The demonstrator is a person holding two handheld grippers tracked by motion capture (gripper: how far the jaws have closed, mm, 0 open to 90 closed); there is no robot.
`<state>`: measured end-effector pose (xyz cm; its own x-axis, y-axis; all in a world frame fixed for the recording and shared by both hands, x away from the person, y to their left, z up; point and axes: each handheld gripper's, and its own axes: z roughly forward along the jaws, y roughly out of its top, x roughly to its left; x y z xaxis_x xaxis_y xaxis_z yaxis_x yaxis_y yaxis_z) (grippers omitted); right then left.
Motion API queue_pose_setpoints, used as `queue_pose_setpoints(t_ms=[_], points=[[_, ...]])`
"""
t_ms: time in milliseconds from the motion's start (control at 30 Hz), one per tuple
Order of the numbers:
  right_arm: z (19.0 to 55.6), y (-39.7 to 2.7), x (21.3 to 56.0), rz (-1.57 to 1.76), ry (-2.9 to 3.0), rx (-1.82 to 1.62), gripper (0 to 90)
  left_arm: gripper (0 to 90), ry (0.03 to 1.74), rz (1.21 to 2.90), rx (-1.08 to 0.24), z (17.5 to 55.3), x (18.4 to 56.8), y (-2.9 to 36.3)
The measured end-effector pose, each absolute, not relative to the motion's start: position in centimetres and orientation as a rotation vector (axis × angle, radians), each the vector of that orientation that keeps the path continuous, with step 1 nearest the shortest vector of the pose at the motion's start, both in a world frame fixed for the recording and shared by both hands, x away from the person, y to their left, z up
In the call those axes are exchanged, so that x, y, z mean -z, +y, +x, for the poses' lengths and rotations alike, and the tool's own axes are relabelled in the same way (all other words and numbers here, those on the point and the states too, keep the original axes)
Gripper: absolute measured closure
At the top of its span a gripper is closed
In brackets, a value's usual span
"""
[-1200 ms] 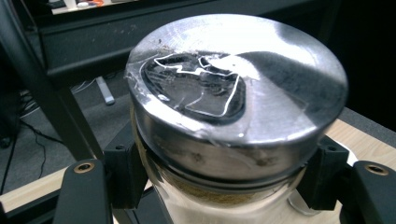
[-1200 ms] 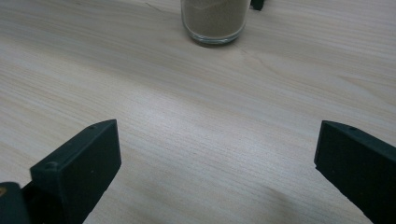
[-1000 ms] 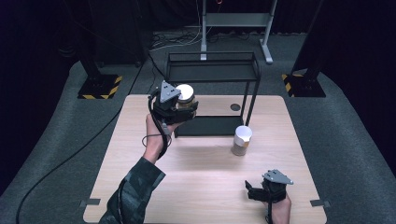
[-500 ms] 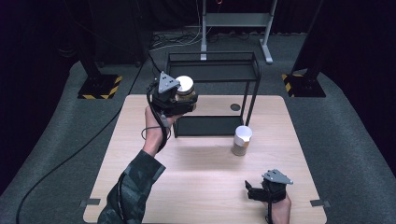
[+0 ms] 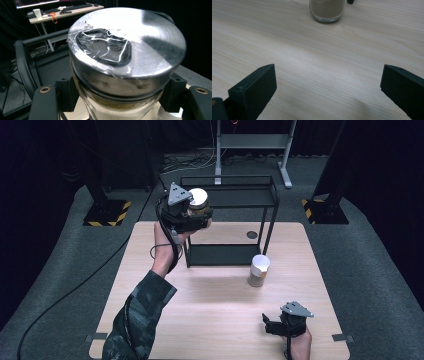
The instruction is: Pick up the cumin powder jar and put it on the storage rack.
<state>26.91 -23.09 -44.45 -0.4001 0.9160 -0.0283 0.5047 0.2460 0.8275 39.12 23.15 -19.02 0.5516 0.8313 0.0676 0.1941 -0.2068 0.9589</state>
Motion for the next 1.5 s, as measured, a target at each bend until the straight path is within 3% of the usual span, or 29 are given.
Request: queue_pose_setpoints(t_ms=[867,1500], points=[[26.9,-23.0,44.4,1.287,2.008,-1.035,0.0,30.8,0.973,1.765,-0.801,44.0,13.9,20.9],[26.9,-23.0,44.4,1.284,2.009,-1.033,0.0,30.8,1.094,1.803,-0.717,47.9,13.6,20.7]])
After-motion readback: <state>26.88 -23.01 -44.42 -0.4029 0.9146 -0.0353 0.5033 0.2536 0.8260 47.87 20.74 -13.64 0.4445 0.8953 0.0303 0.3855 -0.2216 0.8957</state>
